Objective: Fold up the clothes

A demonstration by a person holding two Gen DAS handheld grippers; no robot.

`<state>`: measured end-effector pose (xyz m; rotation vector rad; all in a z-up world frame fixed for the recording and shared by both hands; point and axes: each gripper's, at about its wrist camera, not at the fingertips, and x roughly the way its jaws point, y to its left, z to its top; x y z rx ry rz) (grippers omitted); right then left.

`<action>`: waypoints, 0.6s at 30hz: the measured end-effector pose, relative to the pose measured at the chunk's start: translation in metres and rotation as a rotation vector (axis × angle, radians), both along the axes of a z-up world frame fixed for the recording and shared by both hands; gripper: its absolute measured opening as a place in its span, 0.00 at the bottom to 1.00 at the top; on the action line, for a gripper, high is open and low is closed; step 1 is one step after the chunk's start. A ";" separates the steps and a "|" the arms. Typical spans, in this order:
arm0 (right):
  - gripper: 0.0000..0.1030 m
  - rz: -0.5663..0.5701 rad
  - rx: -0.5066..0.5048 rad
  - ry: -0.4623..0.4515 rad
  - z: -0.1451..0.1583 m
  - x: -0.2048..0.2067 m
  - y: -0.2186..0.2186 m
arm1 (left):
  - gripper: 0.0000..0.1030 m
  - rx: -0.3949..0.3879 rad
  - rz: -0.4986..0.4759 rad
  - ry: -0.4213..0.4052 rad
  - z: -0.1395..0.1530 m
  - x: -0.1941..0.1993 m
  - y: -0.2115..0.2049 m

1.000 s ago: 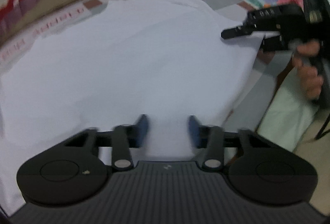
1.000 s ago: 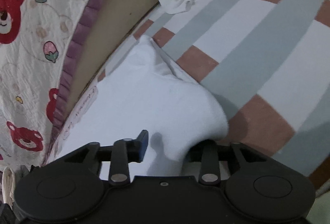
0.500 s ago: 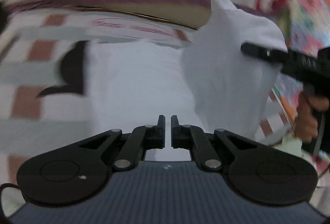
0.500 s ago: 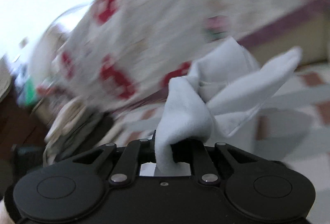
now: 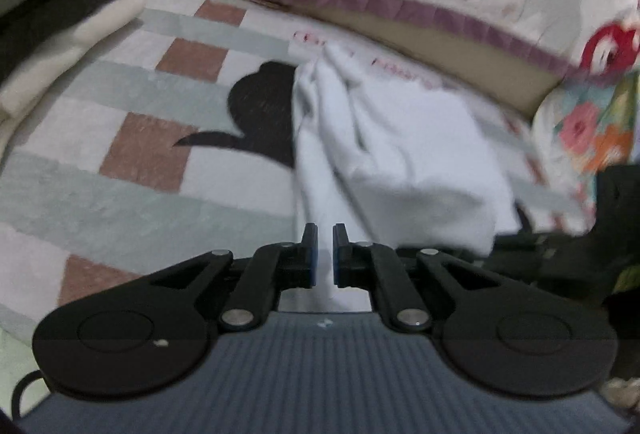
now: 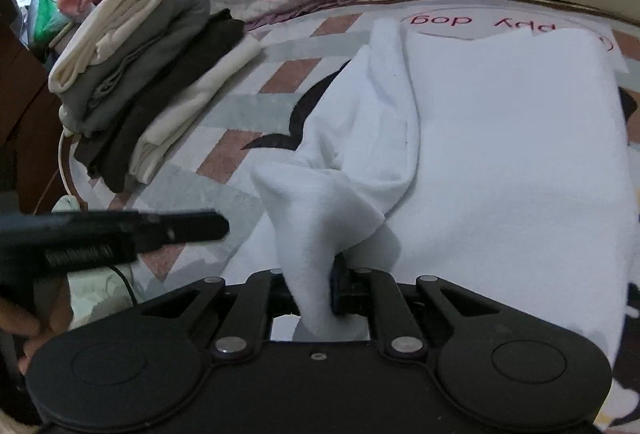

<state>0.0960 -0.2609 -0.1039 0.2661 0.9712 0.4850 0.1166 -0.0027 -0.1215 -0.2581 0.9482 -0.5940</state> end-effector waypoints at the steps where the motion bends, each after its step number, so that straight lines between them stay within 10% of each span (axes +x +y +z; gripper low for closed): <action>1: 0.12 0.006 -0.009 -0.013 0.002 -0.002 0.000 | 0.05 -0.041 0.001 0.012 0.000 0.001 0.002; 10: 0.13 0.257 -0.325 -0.229 0.016 -0.032 0.047 | 0.11 -0.271 0.050 0.146 -0.011 0.010 0.018; 15: 0.17 0.260 -0.330 -0.219 0.007 -0.034 0.047 | 0.13 -0.182 0.106 0.154 -0.019 0.011 0.020; 18: 0.39 0.247 -0.097 -0.106 0.010 -0.032 0.034 | 0.13 -0.177 0.115 0.158 -0.021 0.012 0.023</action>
